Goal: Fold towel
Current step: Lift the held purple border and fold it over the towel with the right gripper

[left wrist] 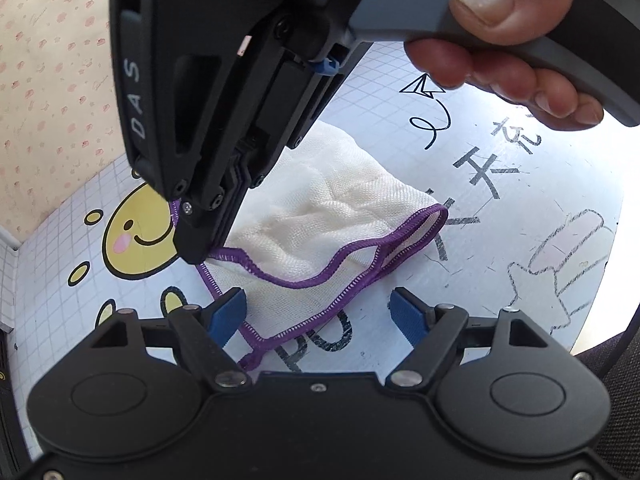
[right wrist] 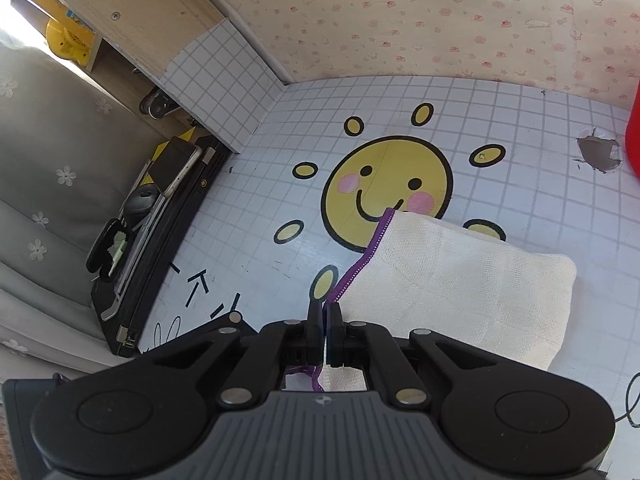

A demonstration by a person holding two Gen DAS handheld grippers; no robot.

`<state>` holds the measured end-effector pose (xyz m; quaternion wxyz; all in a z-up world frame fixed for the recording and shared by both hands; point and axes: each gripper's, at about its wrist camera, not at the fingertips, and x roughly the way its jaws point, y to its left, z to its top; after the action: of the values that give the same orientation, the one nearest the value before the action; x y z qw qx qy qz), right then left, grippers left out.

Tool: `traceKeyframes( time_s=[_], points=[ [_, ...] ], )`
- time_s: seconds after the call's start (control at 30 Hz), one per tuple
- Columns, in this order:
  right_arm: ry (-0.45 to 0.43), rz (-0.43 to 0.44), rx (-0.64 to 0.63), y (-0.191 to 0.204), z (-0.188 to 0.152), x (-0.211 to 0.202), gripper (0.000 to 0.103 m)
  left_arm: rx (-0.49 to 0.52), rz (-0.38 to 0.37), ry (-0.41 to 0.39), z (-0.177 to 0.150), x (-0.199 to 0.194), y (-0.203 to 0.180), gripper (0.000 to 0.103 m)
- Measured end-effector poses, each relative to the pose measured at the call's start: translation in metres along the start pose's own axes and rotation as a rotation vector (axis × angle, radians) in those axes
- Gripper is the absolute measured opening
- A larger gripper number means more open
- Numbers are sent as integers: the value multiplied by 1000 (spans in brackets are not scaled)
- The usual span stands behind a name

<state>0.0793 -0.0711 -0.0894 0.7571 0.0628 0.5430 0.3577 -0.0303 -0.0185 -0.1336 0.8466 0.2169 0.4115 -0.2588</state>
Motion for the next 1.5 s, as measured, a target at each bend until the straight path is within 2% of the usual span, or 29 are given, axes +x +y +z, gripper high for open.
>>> traceKeyframes(
  time_s=[0.2, 0.6, 0.87, 1.1, 1.27, 1.5],
  points=[
    [31, 30, -16, 9, -1, 13, 1, -19, 2, 3, -2, 0, 0, 80],
    [76, 32, -50, 12, 2, 33, 1, -77, -9, 16, -5, 2, 4, 81],
    [105, 45, -4, 2, 3, 46, 1, -92, 24, 60, -7, -3, 0, 82],
    [112, 3, -38, 7, 0, 51, 1, -73, 109, 85, -19, -19, -7, 82],
    [120, 3, -33, 6, 2, 54, 1, -88, 91, 76, -22, -29, -11, 82],
    [152, 2, -51, 9, 5, 56, 2, -65, 96, 55, -9, -26, -14, 82]
  ],
)
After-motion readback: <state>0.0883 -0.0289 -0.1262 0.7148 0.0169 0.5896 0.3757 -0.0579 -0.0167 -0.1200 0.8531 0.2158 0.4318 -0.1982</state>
